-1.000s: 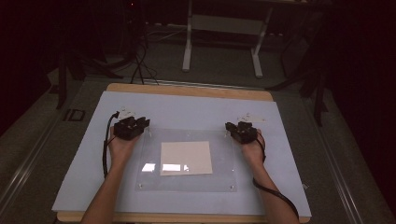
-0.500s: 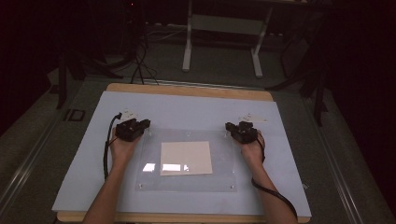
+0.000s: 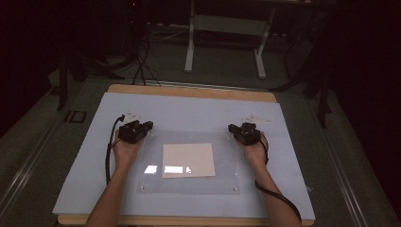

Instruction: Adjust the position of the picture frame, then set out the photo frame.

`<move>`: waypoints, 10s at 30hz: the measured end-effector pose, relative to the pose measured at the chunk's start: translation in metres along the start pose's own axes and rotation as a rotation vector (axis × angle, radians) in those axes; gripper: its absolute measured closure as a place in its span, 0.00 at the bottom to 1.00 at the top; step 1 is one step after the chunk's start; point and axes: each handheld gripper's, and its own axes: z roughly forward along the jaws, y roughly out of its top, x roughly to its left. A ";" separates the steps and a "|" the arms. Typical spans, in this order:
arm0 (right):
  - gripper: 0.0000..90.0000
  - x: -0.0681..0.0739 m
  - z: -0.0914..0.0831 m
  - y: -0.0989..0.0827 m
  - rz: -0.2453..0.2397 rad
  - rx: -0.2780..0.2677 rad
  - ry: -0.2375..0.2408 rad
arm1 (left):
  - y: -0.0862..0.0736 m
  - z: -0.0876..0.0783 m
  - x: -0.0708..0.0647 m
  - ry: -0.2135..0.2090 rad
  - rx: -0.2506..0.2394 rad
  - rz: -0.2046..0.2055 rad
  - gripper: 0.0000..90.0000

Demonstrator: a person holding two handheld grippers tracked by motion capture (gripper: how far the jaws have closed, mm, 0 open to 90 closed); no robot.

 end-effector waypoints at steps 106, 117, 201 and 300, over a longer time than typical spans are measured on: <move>1.00 0.114 -0.119 0.038 -0.205 0.063 0.353 | 0.021 0.035 0.030 -0.079 0.091 -0.420 0.92; 1.00 0.154 -0.124 0.002 -0.267 0.072 0.416 | 0.020 0.035 0.030 -0.085 0.086 -0.429 0.91; 1.00 0.155 -0.098 0.021 -0.206 -0.048 0.270 | -0.015 -0.076 0.025 -0.130 -0.045 -0.097 0.62; 0.69 0.034 -0.090 0.025 -0.114 -0.016 -0.044 | 0.045 -0.054 -0.012 -0.164 -0.105 0.121 0.49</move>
